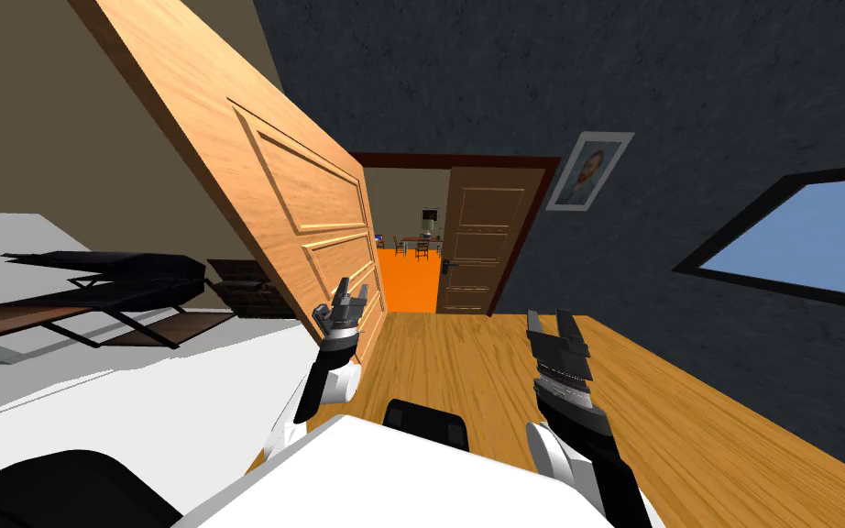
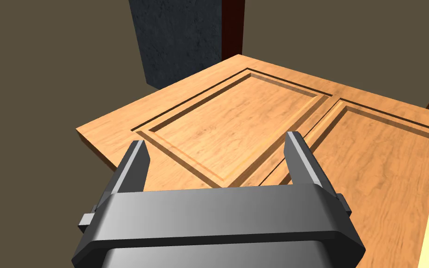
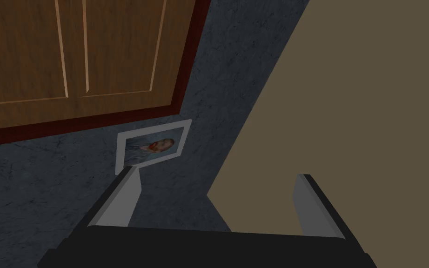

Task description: Pull the door open

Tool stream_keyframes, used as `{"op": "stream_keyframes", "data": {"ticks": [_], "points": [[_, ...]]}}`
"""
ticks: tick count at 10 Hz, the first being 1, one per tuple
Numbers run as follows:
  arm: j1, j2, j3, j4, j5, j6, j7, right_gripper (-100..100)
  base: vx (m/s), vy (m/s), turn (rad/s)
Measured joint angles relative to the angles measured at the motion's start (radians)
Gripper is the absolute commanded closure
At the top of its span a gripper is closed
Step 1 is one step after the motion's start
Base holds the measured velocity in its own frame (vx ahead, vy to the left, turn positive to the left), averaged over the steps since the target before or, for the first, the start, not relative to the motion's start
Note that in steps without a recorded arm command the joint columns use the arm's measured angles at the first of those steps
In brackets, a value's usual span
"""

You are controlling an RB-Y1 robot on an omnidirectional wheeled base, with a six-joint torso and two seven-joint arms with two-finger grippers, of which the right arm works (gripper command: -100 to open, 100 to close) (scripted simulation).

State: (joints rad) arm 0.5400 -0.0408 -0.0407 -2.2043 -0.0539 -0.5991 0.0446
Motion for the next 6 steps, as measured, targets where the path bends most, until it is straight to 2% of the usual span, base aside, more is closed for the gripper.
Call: {"op": "stream_keyframes", "data": {"ticks": [3,6], "points": [[-0.008,-0.012,-0.006,0.022,0.006,0.006,-0.018,-100,0.158,0.024,0.020],[-0.025,-0.026,-0.010,0.068,0.021,0.016,-0.048,-100,0.197,0.016,0.050]]}}
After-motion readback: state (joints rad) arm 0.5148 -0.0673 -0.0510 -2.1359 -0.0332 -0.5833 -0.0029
